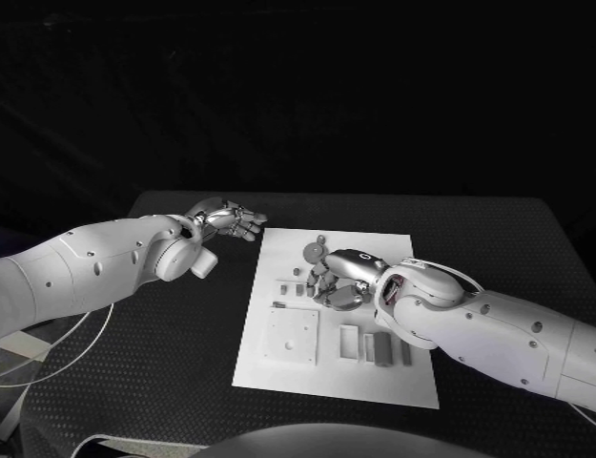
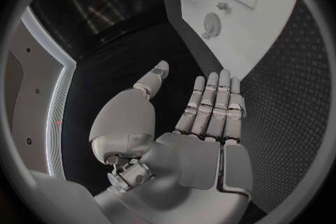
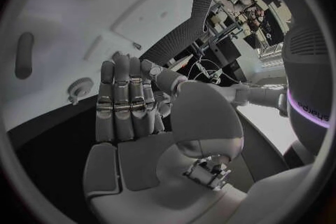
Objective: Assemble the parts on the task board
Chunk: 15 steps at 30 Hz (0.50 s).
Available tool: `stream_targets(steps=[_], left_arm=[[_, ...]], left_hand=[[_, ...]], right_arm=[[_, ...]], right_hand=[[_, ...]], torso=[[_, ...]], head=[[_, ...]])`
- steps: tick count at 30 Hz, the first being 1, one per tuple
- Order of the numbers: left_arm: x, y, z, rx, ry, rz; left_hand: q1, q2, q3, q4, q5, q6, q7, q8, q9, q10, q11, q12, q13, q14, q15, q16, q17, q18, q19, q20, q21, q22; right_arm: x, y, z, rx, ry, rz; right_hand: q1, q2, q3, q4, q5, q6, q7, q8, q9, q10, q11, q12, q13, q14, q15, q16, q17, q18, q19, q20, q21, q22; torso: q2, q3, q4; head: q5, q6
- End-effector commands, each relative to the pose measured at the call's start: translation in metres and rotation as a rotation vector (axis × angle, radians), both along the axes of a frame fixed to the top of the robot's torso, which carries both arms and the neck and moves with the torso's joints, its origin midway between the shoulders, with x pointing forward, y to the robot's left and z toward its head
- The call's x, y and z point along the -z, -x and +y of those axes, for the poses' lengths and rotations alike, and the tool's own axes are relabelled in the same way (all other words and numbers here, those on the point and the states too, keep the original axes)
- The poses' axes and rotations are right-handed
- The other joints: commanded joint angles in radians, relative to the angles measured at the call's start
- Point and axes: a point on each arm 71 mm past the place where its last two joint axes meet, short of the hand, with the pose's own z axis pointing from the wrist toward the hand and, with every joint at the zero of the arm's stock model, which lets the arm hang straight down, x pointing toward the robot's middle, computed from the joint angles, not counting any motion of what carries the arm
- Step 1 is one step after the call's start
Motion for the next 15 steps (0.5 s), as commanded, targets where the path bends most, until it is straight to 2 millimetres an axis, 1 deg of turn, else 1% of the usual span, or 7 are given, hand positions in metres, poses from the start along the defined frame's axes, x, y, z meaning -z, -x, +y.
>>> stream_targets(steps=[1, 3, 4, 5, 11, 14, 15], left_arm=[[0.003, 0.0, 0.004, -0.003, -0.115, 0.037], [0.005, 0.001, 0.007, 0.003, -0.145, 0.055], [0.005, 0.001, 0.008, 0.004, -0.16, 0.063], [0.006, 0.002, 0.009, 0.005, -0.174, 0.069], [0.008, 0.009, 0.014, 0.045, -0.304, 0.107], [0.008, 0.013, 0.015, 0.057, -0.368, 0.115], [0.008, 0.016, 0.015, 0.068, -0.403, 0.123]], left_hand=[[-0.014, -0.009, -0.003, 0.011, -0.004, 0.015, 0.016, 0.008, 0.001, 0.022, -0.009, 0.014, 0.007, 0.034, -0.016, 0.014, 0.022, 0.017, 0.04, -0.011, 0.005, -0.009], [-0.023, -0.016, -0.003, 0.017, -0.005, 0.027, 0.01, 0.014, 0.002, 0.036, -0.015, 0.022, 0.012, 0.065, -0.03, 0.029, 0.041, 0.023, 0.075, -0.02, 0.01, -0.014], [-0.027, -0.019, -0.003, 0.02, -0.005, 0.031, 0.009, 0.016, 0.002, 0.042, -0.018, 0.026, 0.014, 0.078, -0.037, 0.036, 0.049, 0.026, 0.089, -0.024, 0.014, -0.015], [-0.032, -0.022, -0.002, 0.025, -0.006, 0.041, 0.004, 0.021, 0.003, 0.056, -0.024, 0.034, 0.019, 0.103, -0.051, 0.051, 0.065, 0.031, 0.118, -0.032, 0.02, -0.018], [-0.056, -0.031, -0.007, 0.036, -0.005, 0.078, -0.011, 0.038, 0.007, 0.11, -0.051, 0.066, 0.042, 0.169, -0.087, 0.086, 0.121, 0.041, 0.202, -0.056, 0.03, -0.033], [-0.081, -0.03, -0.026, 0.036, -0.005, 0.108, -0.025, 0.052, 0.014, 0.146, -0.069, 0.088, 0.059, 0.201, -0.106, 0.104, 0.147, 0.047, 0.242, -0.068, 0.037, -0.038], [-0.094, -0.027, -0.04, 0.035, -0.005, 0.126, -0.033, 0.059, 0.017, 0.169, -0.081, 0.104, 0.072, 0.225, -0.121, 0.129, 0.167, 0.052, 0.273, -0.078, 0.047, -0.037]], right_arm=[[-0.01, -0.002, -0.002, 0.015, -0.024, -0.04], [-0.015, -0.003, -0.003, 0.02, -0.032, -0.047], [-0.017, -0.004, -0.005, 0.022, -0.033, -0.051], [-0.019, -0.004, -0.006, 0.024, -0.035, -0.055], [-0.027, -0.007, -0.013, 0.036, -0.035, -0.069], [-0.027, -0.009, -0.016, 0.044, -0.033, -0.072], [-0.027, -0.009, -0.017, 0.047, -0.032, -0.073]], right_hand=[[-0.008, -0.005, -0.002, 0.005, -0.002, -0.003, 0.006, 0.0, 0.002, -0.007, -0.002, -0.003, 0.001, 0.0, 0.004, -0.005, 0.001, 0.014, -0.004, 0.001, -0.006, 0.001], [-0.008, -0.005, -0.002, 0.005, -0.002, -0.003, 0.006, 0.0, 0.002, -0.007, -0.001, -0.003, 0.001, 0.0, 0.004, -0.005, 0.001, 0.014, -0.004, 0.002, -0.006, 0.001], [-0.008, -0.006, -0.002, 0.005, -0.002, -0.003, 0.006, 0.0, 0.002, -0.007, -0.001, -0.003, 0.001, 0.0, 0.004, -0.005, 0.001, 0.014, -0.004, 0.002, -0.006, 0.001], [-0.009, -0.006, -0.002, 0.005, -0.002, -0.004, 0.006, 0.0, 0.002, -0.007, -0.001, -0.003, 0.001, 0.0, 0.004, -0.006, 0.001, 0.014, -0.004, 0.002, -0.006, 0.002], [-0.013, -0.013, -0.005, 0.006, -0.002, -0.007, 0.008, -0.002, 0.003, -0.01, 0.0, -0.006, 0.002, -0.002, 0.005, -0.009, 0.002, 0.014, -0.005, 0.003, -0.008, 0.003], [-0.018, -0.016, -0.007, 0.006, -0.003, -0.008, 0.009, -0.003, 0.005, -0.012, 0.001, -0.007, 0.002, -0.003, 0.007, -0.011, 0.003, 0.014, -0.005, 0.004, -0.009, 0.004], [-0.021, -0.017, -0.009, 0.007, -0.003, -0.009, 0.01, -0.004, 0.005, -0.012, 0.002, -0.008, 0.002, -0.004, 0.007, -0.012, 0.003, 0.014, -0.006, 0.005, -0.01, 0.005]], torso=[[-0.001, 0.0006, -0.001], [-0.002, 0.0007, -0.0025], [-0.001, 0.0007, -0.0021], [-0.001, 0.0007, -0.0022], [-0.004, 0.0013, -0.0045], [-0.004, 0.0019, -0.0049], [-0.005, 0.0026, -0.0048]], head=[[-0.003, 0.005], [-0.004, 0.009], [-0.005, 0.011], [-0.005, 0.014], [-0.007, 0.021], [-0.007, 0.023], [-0.006, 0.025]])
